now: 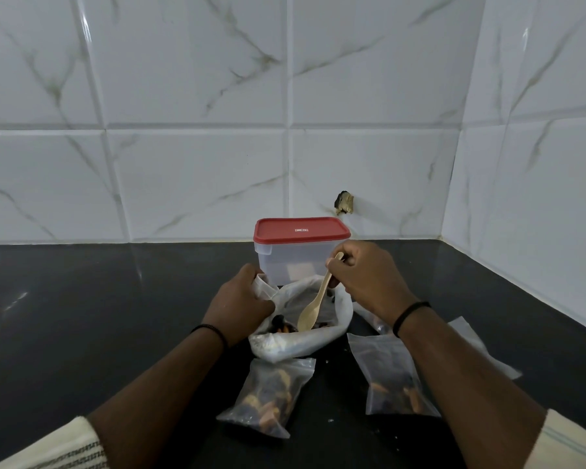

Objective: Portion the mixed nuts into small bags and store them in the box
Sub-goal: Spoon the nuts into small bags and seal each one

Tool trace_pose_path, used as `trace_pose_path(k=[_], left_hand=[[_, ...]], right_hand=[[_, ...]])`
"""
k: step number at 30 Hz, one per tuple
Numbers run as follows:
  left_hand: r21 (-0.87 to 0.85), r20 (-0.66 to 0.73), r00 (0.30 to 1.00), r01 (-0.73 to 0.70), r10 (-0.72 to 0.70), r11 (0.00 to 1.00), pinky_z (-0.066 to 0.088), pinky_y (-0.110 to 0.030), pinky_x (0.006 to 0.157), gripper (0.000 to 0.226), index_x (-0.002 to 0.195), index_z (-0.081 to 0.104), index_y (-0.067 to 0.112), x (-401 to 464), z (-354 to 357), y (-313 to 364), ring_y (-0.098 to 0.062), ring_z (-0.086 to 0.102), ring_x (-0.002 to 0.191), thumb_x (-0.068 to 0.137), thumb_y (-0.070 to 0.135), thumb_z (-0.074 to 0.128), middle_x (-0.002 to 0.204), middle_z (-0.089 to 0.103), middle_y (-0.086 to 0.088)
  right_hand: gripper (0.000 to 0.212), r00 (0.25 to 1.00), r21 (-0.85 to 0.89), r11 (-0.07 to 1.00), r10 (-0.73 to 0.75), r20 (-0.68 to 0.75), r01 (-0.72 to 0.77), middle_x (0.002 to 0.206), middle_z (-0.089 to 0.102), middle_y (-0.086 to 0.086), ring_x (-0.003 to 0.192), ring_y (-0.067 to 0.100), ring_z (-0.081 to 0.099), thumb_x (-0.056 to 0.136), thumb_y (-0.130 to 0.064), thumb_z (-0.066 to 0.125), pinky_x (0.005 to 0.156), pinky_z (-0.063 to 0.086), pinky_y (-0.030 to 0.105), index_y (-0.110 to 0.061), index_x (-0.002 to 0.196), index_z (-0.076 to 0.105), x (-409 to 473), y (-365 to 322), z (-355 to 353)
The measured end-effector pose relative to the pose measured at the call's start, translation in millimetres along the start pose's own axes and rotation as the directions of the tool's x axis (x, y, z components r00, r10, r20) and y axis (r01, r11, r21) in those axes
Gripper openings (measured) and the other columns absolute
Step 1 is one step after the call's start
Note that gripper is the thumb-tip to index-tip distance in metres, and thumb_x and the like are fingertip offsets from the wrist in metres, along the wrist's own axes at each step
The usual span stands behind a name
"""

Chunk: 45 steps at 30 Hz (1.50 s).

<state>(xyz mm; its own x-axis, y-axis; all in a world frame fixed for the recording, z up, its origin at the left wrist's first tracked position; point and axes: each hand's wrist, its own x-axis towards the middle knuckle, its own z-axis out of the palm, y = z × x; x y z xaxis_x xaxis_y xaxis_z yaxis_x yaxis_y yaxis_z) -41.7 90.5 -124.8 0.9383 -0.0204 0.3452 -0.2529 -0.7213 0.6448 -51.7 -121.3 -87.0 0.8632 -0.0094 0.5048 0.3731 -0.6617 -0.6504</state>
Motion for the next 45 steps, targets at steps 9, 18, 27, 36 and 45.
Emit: trace_pose_path(k=[9,18,27,36,45], left_hand=[[-0.003,0.0,1.0,0.004,-0.004,1.0,0.037,-0.021,0.055,0.032,0.078,0.04,0.03,0.6,0.8,0.7,-0.006,0.055,0.073,0.078,0.014,0.068,0.083,0.059,0.008],[-0.003,-0.009,1.0,-0.018,0.018,1.0,0.036,-0.019,0.054,0.033,0.081,0.04,0.031,0.6,0.4,-0.3,-0.004,0.053,0.071,0.078,0.016,0.07,0.08,0.057,0.011],[-0.032,-0.038,0.998,-0.05,0.049,0.998,0.037,-0.016,0.058,0.033,0.095,0.045,0.026,2.3,0.1,-2.6,-0.006,0.055,0.076,0.079,0.022,0.074,0.099,0.061,0.007],[-0.079,-0.025,0.996,-0.093,0.091,0.993,0.041,-0.011,0.061,0.038,0.105,0.051,0.026,-0.2,0.8,-1.4,0.003,0.057,0.079,0.077,0.023,0.076,0.098,0.063,0.01],[-0.088,-0.018,0.995,-0.101,0.1,0.991,0.038,-0.014,0.058,0.036,0.106,0.052,0.026,-3.3,-0.1,2.4,0.001,0.057,0.076,0.079,0.025,0.076,0.087,0.059,0.015]], right_hand=[[0.015,0.953,0.273,0.931,0.173,0.25,-0.241,0.078,0.076,0.009,0.041,0.001,0.057,0.095,-0.014,0.062,0.037,0.035,0.013,0.0,0.094,0.069,-10.6,-9.7,13.0],[0.011,0.855,0.416,0.749,0.426,0.295,-0.516,0.078,0.074,0.018,0.043,0.009,0.035,0.094,-0.008,0.056,0.038,0.024,0.019,0.0,0.092,0.063,-5.9,-3.4,1.8],[0.015,0.865,0.435,0.749,0.458,0.205,-0.5,0.075,0.074,0.017,0.043,0.011,0.036,0.092,-0.007,0.054,0.039,0.026,0.02,-0.002,0.086,0.067,1.7,6.0,-2.0],[0.015,0.929,0.622,0.734,0.368,-0.027,-0.273,0.08,0.076,0.011,0.05,0.012,0.05,0.098,-0.019,0.06,0.045,0.043,0.023,-0.007,0.094,0.068,1.8,-0.4,-2.4],[0.015,0.982,0.678,0.712,0.097,0.164,-0.184,0.093,0.076,0.008,0.063,0.022,0.068,0.094,-0.017,0.067,0.052,0.051,0.027,-0.012,0.106,0.074,-7.2,-15.4,5.5]])
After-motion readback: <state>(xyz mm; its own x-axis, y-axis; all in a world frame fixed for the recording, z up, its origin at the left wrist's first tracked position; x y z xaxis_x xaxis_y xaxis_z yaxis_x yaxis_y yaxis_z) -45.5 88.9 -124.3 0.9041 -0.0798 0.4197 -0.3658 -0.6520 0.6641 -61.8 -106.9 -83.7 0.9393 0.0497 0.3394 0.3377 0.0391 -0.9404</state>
